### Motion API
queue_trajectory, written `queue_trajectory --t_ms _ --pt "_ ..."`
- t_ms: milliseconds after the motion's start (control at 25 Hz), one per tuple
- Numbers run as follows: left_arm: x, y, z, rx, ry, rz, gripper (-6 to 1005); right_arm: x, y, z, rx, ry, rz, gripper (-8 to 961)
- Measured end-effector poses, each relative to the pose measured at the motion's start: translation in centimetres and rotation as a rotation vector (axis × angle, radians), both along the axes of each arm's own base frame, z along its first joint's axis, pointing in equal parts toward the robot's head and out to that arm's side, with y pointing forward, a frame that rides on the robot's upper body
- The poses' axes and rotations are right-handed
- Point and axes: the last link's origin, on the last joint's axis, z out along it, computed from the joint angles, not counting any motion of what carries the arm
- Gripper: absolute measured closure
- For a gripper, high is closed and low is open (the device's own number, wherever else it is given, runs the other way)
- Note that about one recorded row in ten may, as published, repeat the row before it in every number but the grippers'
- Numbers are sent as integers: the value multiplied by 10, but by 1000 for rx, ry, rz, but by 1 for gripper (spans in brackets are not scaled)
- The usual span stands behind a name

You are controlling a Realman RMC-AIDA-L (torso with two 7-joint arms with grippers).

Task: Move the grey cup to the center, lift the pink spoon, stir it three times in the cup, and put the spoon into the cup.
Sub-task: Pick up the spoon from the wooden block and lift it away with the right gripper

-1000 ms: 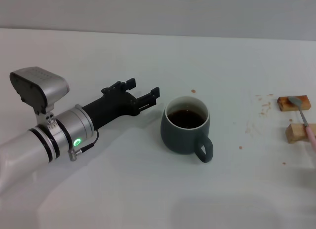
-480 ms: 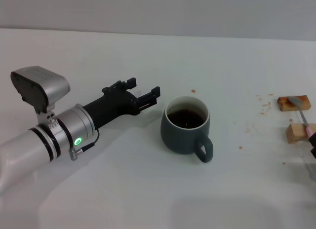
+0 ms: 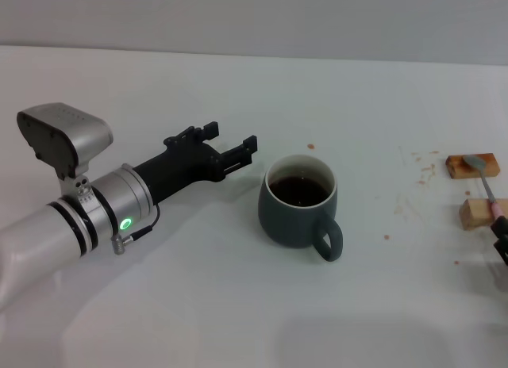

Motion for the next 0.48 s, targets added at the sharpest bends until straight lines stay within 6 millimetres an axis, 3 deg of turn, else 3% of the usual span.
queue_trajectory --t_ms 480 --pt "-1 2 1 3 6 0 170 1 4 -3 -14 -5 -12 438"
